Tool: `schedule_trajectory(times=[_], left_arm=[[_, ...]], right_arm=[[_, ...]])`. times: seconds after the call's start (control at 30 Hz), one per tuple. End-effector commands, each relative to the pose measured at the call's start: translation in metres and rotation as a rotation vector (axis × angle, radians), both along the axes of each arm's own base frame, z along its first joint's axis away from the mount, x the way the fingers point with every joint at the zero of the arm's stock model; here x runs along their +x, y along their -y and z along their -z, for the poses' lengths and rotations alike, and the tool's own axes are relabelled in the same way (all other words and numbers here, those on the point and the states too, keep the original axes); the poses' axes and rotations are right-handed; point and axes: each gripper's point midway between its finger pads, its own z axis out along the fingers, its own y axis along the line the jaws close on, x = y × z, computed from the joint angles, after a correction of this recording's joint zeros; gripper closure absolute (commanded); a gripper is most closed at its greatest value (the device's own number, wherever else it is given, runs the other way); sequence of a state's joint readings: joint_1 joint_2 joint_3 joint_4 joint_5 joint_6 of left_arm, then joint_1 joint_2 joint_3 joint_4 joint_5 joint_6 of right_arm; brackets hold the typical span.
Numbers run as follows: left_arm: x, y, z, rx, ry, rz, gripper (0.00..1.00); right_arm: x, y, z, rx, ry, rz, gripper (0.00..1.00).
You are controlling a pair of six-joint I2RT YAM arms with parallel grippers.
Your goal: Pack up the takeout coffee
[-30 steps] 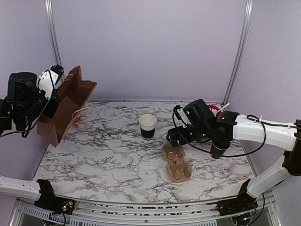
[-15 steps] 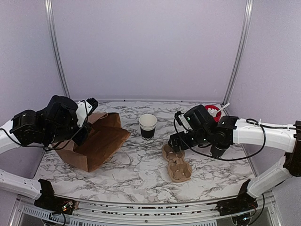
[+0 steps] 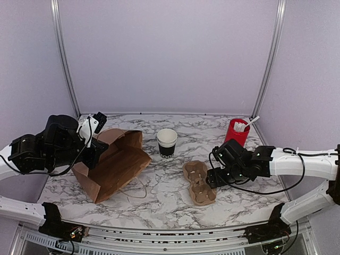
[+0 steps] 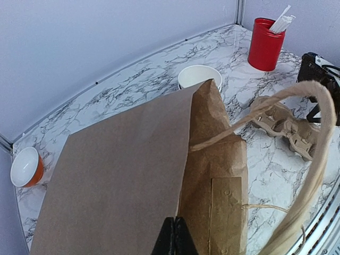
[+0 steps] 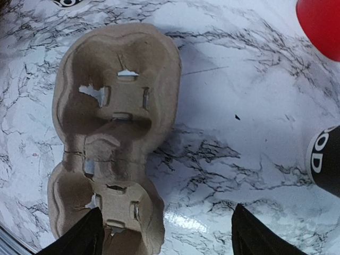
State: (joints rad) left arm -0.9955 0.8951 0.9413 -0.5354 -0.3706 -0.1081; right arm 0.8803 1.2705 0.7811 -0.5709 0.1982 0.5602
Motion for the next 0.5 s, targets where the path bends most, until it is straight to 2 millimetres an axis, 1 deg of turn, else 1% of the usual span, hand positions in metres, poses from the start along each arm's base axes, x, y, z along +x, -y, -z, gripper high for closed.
schedule_trajectory(times=[0.0,0.07,0.17,0.3,0.37,0.47], left_arm=[[0.001,0.011,-0.013,-0.077,0.018,0.017,1.00],[0.002,0.009,-0.016,-0.078,0.030,0.009,1.00],[0.005,0.008,-0.022,-0.081,0.044,-0.004,1.00],[0.007,0.007,-0.029,-0.095,0.052,-0.022,1.00],[0.009,0.006,-0.030,-0.096,0.057,-0.034,1.00],[0.010,0.007,-0.030,-0.091,0.057,-0.040,1.00]], right_arm=[[-0.010,0.016,0.004,-0.005,-0.024,0.082,0.24],[-0.015,0.013,0.010,0.006,-0.054,0.060,0.28],[-0.024,0.003,0.015,0.040,-0.085,0.021,0.32],[-0.038,-0.012,0.023,0.057,-0.121,-0.014,0.33],[-0.048,-0.026,0.026,0.083,-0.143,-0.043,0.32],[-0.061,-0.055,0.023,0.153,-0.176,-0.080,0.32]])
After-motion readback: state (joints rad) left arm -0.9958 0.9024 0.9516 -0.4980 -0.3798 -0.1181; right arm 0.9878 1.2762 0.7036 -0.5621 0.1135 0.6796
